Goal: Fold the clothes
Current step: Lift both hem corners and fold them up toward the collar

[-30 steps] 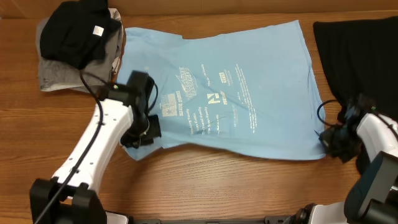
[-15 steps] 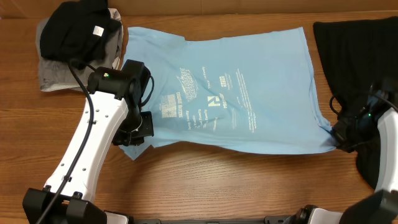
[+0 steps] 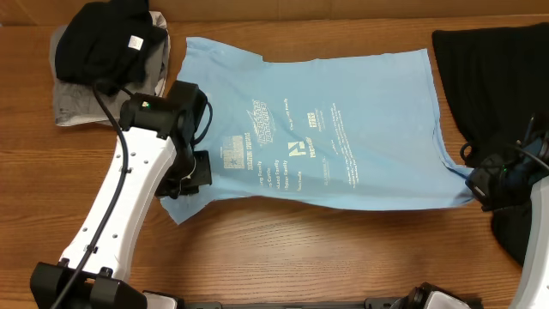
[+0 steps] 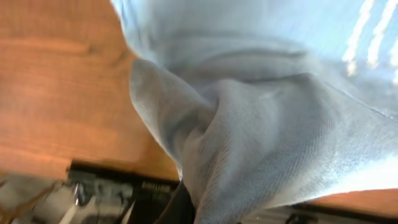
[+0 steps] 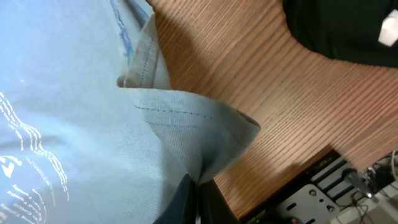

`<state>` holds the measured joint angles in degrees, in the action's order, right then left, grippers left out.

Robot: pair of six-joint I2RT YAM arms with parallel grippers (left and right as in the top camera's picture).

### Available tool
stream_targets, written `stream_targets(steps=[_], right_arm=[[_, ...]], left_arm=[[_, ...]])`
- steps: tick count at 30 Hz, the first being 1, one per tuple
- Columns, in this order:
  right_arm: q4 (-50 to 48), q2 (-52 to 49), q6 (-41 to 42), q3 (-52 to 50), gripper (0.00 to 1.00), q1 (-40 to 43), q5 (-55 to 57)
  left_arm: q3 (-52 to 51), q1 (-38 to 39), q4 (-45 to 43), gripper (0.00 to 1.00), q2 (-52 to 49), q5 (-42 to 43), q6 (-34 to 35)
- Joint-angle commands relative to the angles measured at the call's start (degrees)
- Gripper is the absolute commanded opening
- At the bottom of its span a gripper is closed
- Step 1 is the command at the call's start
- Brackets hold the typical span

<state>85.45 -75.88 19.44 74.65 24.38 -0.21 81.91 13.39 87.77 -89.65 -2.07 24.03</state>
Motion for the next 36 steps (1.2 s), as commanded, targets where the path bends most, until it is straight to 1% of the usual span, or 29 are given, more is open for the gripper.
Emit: stream_targets(steps=[1,5,9,12,16,20,25,30,36], right_arm=[[-0.79,-2.38,-2.54,1.55,0.04,0.04,0.04],[-2.32,-6.88,-4.92,1.55,0.04,-0.11,-2.32],[-5.35,-11.19,-4.98,1.55,0.04,-1.2,-2.29],[-9.22,-14.69,-5.14,1.55,0.04,-2.89,-2.32],[-13.99,-17.29,-5.14,1.55,0.04,-3.98,-2.51],[-18.93,-18.95,-5.53,1.55,0.04,-4.9,-2.51],[-24.3,-20.37,-6.01,1.55,0.04,-6.49,-2.56],[-31.19,-22.99,-6.21,1.55,0.04,-9.09,-2.71],[-34.71,-27.47,-5.97,1.55,0.04,-10.6,-2.45]], left_arm=[[-0.07,-0.2,-2.71,0.04,1.29,-1.57,1.25],[-2.32,-0.2,-8.2,0.04,0.85,-1.57,1.25],[-6.51,-0.24,-14.38,0.04,0.81,-2.1,1.27],[-9.29,-0.26,-20.52,0.04,0.79,-5.79,1.31],[-9.66,-0.28,-27.41,0.04,0.79,-10.64,1.97],[-9.66,-0.31,-33.79,0.04,0.37,-12.63,2.36],[-9.66,-0.31,-36.94,0.04,-2.12,-12.57,2.34],[-9.66,-0.31,-39.1,0.04,-6.88,-13.6,2.32],[-9.66,-0.31,-42.58,0.04,-11.58,-13.62,2.12]])
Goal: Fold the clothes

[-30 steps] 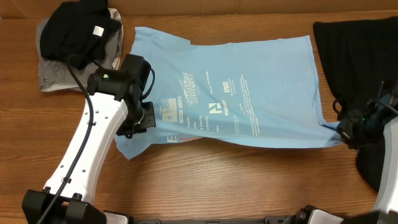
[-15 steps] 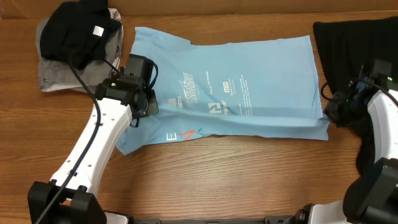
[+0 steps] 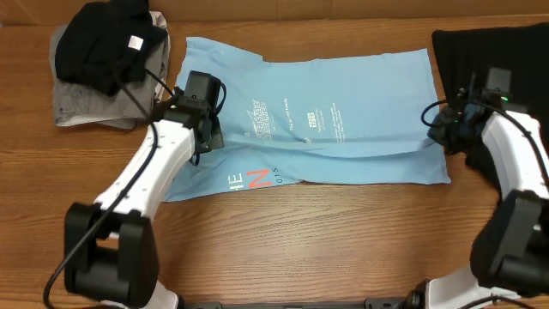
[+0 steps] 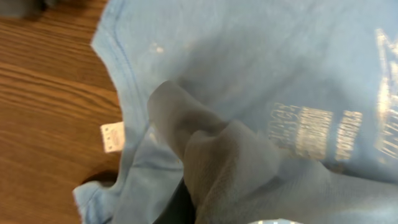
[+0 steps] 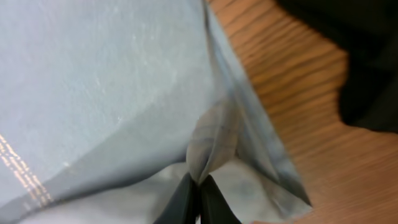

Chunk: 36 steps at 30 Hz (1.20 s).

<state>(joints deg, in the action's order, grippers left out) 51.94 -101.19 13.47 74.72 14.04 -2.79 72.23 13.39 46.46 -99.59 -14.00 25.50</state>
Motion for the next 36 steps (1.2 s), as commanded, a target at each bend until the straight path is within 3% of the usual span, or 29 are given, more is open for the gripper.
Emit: stream_targets(steps=[1,13,30,31,32,33,35,36], right_arm=[[-2.12,-2.97,0.0,1.49,0.04,-0.26,0.09],[-9.53,-5.35,-0.04,1.49,0.04,-0.26,0.07],[-11.85,-5.35,-0.07,1.42,0.04,-0.26,-0.37],[-12.04,-5.35,-0.07,1.42,0.07,-0.26,-0.35],[-12.11,-5.35,-0.07,1.42,0.19,-0.26,-0.35],[-12.22,-5.35,-0.07,1.42,0.5,-0.26,-0.42],[-12.24,-5.35,-0.07,1.42,0.79,-0.26,-0.61],[-12.24,-5.35,-0.09,1.42,0.84,-0.26,-0.59]], left_arm=[[0.02,-0.33,-2.36,0.04,-2.14,-1.77,0.17],[0.02,-0.42,-12.55,0.04,-3.17,-4.57,0.22],[0.02,-0.76,-13.51,0.1,-3.17,-5.86,0.22],[0.02,-0.7,-13.51,0.13,-3.17,-5.86,0.22],[0.02,-0.7,-13.49,0.23,-3.17,-5.86,0.22],[0.02,-0.7,-13.49,0.36,-3.17,-5.86,0.22],[0.02,-0.7,-13.35,0.5,-3.17,-5.86,0.22],[0.02,-0.7,-13.29,0.57,-3.17,-5.86,0.2]])
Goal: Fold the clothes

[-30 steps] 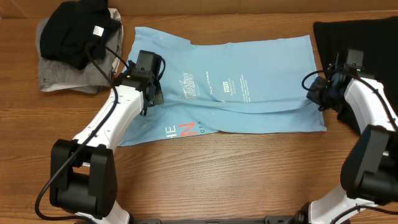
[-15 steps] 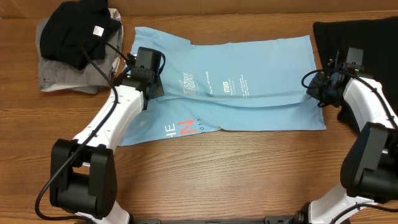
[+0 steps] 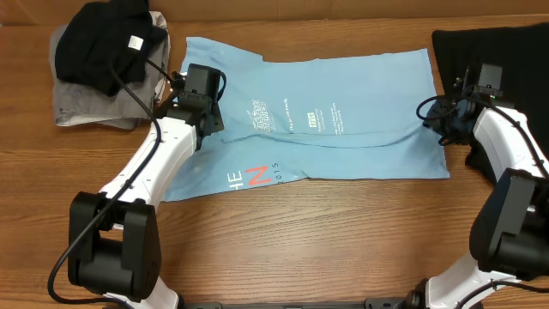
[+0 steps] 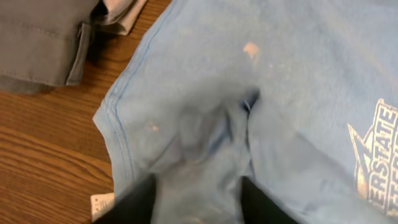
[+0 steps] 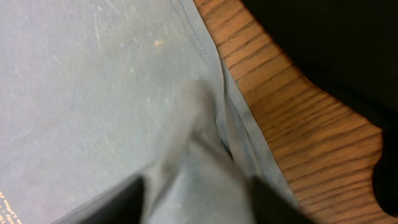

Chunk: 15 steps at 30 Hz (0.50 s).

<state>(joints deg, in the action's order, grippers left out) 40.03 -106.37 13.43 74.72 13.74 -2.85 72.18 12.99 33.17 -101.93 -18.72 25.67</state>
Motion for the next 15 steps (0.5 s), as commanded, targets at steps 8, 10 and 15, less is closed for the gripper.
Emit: stream_targets(steps=[8,10,15], right_arm=[[6.1,-0.04,-1.53,5.57,1.0,0.04,-2.93],[11.78,-0.04,-3.41,10.27,1.0,0.0,-4.24],[26.84,-0.04,-4.94,25.92,1.0,-0.85,-5.31]], left_arm=[[5.62,-1.77,6.38,0.81,-0.74,6.58,-7.13],[11.52,-2.69,12.83,0.83,-0.76,11.41,-10.08],[28.5,-4.09,26.93,0.86,-0.92,21.0,-13.94]])
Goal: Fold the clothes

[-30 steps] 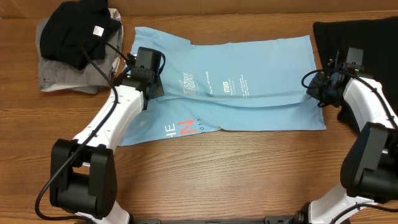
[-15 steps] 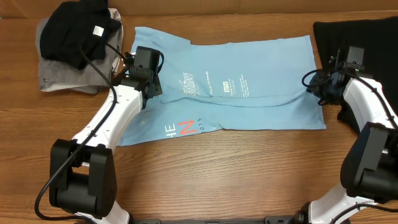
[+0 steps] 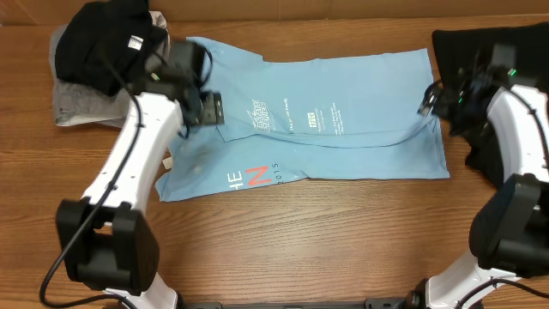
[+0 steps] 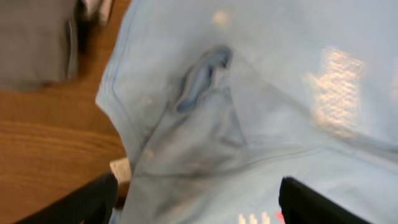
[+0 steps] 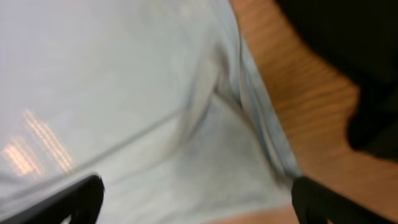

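The light blue T-shirt (image 3: 343,129) lies flat across the table, its near edge folded up over the printed middle, with "N" lettering showing on the flap. My left gripper (image 3: 208,108) hovers open over the shirt's left sleeve end; in the left wrist view the left gripper (image 4: 196,208) has its fingers (image 4: 81,200) spread wide above rumpled blue cloth (image 4: 205,106), holding nothing. My right gripper (image 3: 429,100) stands open above the shirt's right hem. The right wrist view shows the right gripper (image 5: 199,208) empty over the folded edge (image 5: 249,99).
A pile of black and grey clothes (image 3: 99,51) sits at the back left, close to my left arm. A black garment (image 3: 493,47) lies at the right under my right arm. Bare wooden table (image 3: 343,245) runs along the front.
Both grippers, low on the shirt with jaws partly apart before, now stand higher and wider open. The left has shifted slightly back and left. The shirt stays folded.
Both grippers were shut on the shirt's near corners at the front of the table. Then they held those corners over the shirt's middle, folding the near edge up. Later the jaws stood apart on the cloth, and now both are clear of it.
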`<state>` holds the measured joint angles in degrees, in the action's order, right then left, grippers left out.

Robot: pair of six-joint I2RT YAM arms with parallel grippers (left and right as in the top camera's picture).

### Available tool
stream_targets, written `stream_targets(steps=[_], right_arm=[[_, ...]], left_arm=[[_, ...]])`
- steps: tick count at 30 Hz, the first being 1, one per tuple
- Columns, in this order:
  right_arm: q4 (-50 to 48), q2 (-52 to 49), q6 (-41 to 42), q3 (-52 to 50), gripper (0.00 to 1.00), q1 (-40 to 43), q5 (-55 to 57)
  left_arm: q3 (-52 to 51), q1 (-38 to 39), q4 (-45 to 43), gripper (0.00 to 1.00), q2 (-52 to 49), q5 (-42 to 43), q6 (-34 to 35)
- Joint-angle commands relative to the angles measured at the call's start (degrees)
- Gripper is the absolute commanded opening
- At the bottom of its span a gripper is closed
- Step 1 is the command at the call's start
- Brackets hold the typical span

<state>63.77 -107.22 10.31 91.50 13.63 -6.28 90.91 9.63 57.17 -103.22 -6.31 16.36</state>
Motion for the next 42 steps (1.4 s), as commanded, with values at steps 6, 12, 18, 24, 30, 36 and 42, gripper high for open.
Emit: stream_targets(steps=[6,12,18,24,30,36,42], right_arm=[[7.3,0.79,-3.13,22.14,1.0,-2.34,-4.81],[3.06,-0.26,-4.83,22.75,1.0,-5.07,-4.7],[4.52,-2.25,-6.08,22.67,1.0,-7.87,-1.14],[8.94,-3.45,-6.05,22.43,1.0,-8.66,0.46],[10.71,-3.5,-5.99,22.36,1.0,-8.63,0.46],[10.6,-3.5,-5.86,22.36,1.0,-8.66,0.44],[10.01,-3.5,-5.86,22.36,1.0,-8.66,0.46]], left_arm=[[21.4,-0.57,3.69,0.86,-0.46,9.99,-5.75],[31.19,-2.23,-0.17,0.88,-12.5,10.47,-8.59],[43.41,-3.23,-4.83,0.93,-29.31,9.9,-8.72],[46.42,-3.8,-15.93,0.97,-40.57,4.48,-8.7],[46.42,-6.01,-25.73,1.0,-46.88,4.37,-8.63],[46.42,-7.15,-32.22,1.0,-50.82,4.83,-8.24],[46.42,-7.04,-34.8,0.99,-53.2,5.38,-8.22]])
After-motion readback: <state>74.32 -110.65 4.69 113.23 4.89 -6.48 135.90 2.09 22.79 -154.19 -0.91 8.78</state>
